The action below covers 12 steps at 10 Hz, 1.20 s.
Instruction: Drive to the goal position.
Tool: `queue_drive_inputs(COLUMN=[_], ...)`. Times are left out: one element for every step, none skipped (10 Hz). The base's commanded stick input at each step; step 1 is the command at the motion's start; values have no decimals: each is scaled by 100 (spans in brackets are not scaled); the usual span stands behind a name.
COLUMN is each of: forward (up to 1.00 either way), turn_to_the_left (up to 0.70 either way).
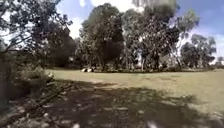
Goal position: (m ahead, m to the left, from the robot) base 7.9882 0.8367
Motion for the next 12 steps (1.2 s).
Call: queue_drive_inputs(forward=[70, 70, 70, 70, 70, 70, 70, 70, 70, 70, 70, 70], turn_to_the_left=[0, 0, 0, 0, 0, 0, 0, 0, 0, 0, 0, 0])
